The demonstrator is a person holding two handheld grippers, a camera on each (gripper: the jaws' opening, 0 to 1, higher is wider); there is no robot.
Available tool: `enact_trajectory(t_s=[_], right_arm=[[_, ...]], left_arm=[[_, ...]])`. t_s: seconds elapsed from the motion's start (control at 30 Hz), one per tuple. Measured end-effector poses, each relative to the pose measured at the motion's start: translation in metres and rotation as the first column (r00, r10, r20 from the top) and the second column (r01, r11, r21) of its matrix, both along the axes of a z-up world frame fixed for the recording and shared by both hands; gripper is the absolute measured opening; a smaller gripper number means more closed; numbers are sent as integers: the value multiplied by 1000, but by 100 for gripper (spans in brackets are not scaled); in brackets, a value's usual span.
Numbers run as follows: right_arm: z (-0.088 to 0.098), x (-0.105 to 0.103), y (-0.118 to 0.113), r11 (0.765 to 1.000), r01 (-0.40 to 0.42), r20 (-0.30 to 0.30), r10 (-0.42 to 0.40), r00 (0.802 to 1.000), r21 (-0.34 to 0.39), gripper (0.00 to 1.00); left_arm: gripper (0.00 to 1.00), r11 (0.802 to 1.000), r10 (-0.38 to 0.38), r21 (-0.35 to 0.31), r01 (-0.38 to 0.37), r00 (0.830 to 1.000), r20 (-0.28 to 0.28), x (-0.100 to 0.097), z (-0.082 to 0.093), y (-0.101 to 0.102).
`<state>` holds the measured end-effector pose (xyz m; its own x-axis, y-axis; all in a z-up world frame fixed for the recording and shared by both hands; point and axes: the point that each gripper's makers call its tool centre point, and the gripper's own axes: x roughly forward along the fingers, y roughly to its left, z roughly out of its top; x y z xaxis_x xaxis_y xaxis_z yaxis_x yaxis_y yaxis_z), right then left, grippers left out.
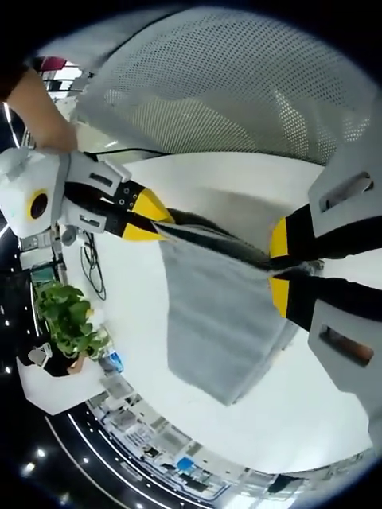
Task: Fold the towel on the table until its edges align and the towel forms a compact rectangular stack.
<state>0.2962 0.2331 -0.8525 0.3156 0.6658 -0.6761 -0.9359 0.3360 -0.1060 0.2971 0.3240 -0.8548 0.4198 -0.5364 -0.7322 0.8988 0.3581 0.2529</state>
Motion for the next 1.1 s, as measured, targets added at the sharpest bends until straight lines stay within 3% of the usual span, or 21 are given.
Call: enact_trajectory(t_s=[0.23,0.4,0.57,0.83,1.1], right_arm=[[21,3,-1,999,-35,34,35,999,-5,4],[30,-2,-1,996,-80,60,82,995,-34,4],[37,-12,-1,995,-93,51,94,994,-25,4],[54,-32,1,996,-88,-13,88,996,35,4],[78,-50,1,993,-91,-30,94,995,71,4]], left_arm=[[5,1000,-13,-14,14,1000,19,1,18,-2],[5,999,-50,-11,50,999,-9,-5,28,-3],[5,997,-71,-18,71,997,-8,-11,39,-1],[5,998,-50,-51,47,997,-50,-32,56,1],[5,996,-50,-72,45,996,-70,-48,78,1]])
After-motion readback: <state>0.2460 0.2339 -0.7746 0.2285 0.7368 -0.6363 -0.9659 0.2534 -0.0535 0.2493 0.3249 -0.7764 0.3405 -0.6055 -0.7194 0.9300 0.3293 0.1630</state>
